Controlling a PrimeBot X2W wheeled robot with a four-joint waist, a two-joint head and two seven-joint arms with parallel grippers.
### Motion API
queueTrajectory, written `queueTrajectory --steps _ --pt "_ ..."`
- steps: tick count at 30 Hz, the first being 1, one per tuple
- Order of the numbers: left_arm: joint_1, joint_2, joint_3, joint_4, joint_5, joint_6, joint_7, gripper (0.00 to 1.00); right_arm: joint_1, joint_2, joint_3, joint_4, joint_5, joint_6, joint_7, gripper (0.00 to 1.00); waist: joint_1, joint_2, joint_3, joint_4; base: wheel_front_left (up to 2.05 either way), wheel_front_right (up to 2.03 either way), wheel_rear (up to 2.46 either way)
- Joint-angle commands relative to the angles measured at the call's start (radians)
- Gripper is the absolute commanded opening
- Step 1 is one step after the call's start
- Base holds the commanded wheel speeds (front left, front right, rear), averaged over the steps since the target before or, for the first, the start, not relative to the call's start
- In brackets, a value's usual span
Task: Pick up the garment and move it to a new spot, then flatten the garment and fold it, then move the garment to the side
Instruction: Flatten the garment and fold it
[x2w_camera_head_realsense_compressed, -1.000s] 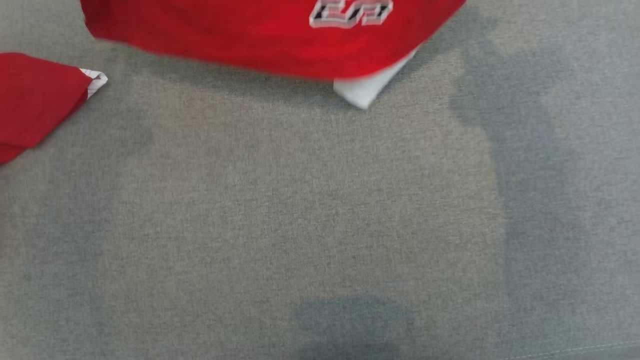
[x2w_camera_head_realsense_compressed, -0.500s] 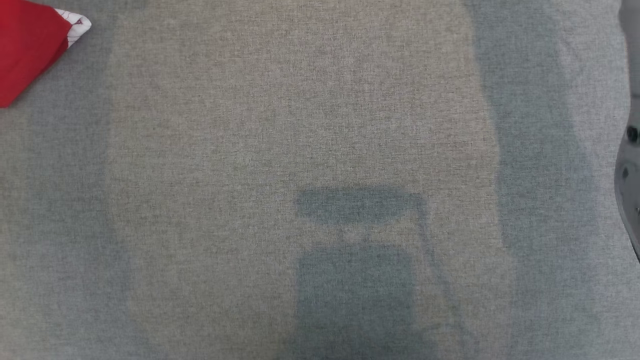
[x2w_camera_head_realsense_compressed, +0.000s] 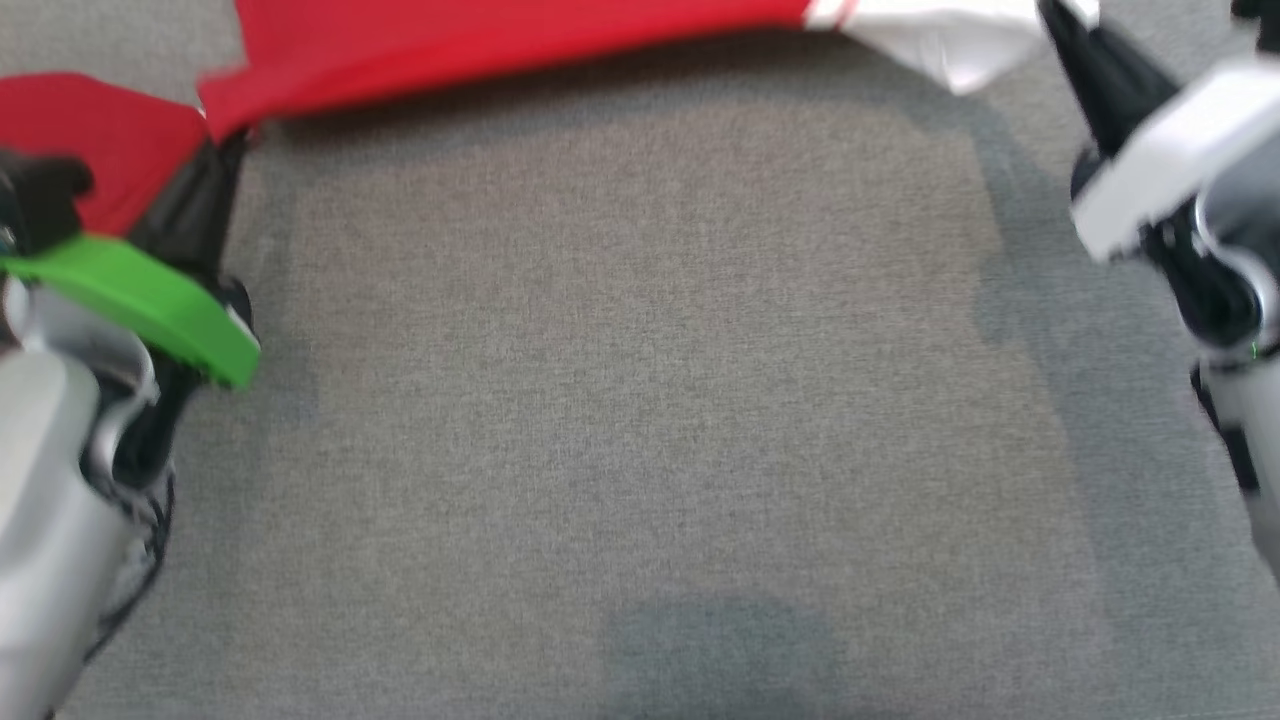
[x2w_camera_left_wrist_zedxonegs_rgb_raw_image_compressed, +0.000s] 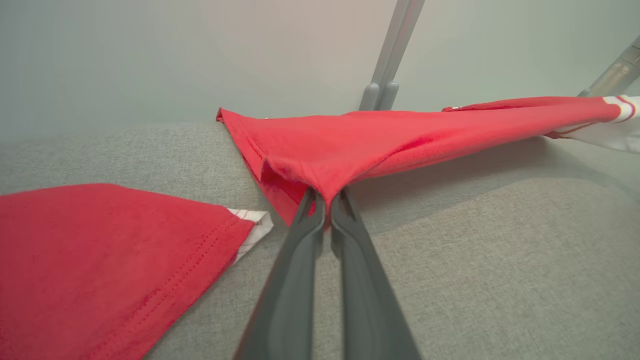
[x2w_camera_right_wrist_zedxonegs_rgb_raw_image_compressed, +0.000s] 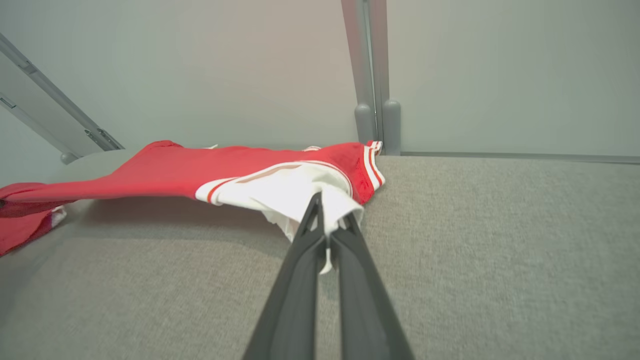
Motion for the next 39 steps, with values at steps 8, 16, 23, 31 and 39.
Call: queueTrajectory --steps 8,16,23,31,39 --pt "0.405 0.079 -0.015 -0.326 -0.063 0.159 -0.009 0.00 0.490 -0.003 -0.160 -0.252 0.053 -0.002 0.078 0.00 0.0001 0.0110 -0.207 -0.025 0.00 0.00 0.00" --pt "0.788 0.073 -0.068 -0.570 -0.105 0.323 -0.068 0.00 0.932 0.062 -0.293 -0.475 0.067 -0.002 0.148 0.00 0.0001 0.0110 -0.243 -0.024 0.00 0.00 0.00" --pt "0.952 0.051 -0.074 -0.681 -0.114 0.392 -0.117 0.00 1.183 0.098 -0.379 -0.585 0.063 -0.002 0.134 0.00 0.0001 0.0110 -0.206 -0.011 0.00 0.00 0.00" --pt "0.868 0.128 -0.080 -0.798 -0.052 0.455 -0.008 0.00 1.017 -0.014 -0.289 -0.675 -0.028 -0.002 0.220 0.00 0.0001 0.0110 -0.180 -0.016 0.00 0.00 0.00" --pt "0.721 0.215 -0.064 -0.890 -0.064 0.483 0.189 0.00 0.704 -0.155 -0.150 -0.689 -0.005 -0.001 0.469 0.00 0.0001 0.0110 -0.152 0.002 0.00 0.00 0.00"
